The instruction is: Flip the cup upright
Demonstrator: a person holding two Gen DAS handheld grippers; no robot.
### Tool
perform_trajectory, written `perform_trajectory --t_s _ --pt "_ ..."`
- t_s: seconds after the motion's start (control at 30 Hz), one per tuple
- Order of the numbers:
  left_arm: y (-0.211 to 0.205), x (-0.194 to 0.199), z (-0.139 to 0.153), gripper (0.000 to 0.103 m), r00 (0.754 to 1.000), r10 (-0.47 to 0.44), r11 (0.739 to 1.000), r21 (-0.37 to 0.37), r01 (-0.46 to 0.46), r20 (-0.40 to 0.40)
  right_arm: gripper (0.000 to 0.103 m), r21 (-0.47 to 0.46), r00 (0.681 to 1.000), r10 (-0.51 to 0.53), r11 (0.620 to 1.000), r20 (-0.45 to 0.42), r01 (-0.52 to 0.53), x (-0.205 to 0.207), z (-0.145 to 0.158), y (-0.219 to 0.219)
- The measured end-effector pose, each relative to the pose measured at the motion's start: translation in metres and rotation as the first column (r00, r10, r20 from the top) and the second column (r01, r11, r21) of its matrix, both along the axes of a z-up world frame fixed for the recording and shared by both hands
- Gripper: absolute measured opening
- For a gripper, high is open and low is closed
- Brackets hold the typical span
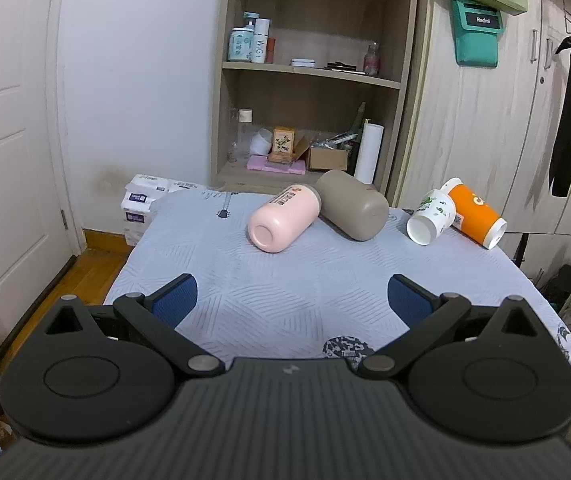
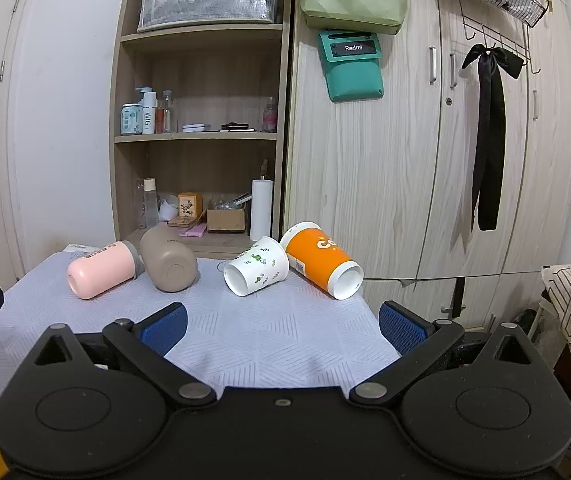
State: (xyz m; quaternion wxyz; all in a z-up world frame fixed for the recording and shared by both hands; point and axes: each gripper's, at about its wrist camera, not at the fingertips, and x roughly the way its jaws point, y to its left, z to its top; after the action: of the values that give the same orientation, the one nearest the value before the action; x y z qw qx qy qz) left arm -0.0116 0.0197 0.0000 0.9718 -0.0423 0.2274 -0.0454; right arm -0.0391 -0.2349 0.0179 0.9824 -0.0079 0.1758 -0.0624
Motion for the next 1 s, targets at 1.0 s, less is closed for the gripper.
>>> perform_trajectory --t_s 1.0 --pt "0.004 -0.006 0.002 0.103 1.000 -0.022 1.000 0.015 0.022 -0.020 0.103 -0.007 0.999 0.026 1.000 -0.041 -0.026 0.001 -0.004 0.001"
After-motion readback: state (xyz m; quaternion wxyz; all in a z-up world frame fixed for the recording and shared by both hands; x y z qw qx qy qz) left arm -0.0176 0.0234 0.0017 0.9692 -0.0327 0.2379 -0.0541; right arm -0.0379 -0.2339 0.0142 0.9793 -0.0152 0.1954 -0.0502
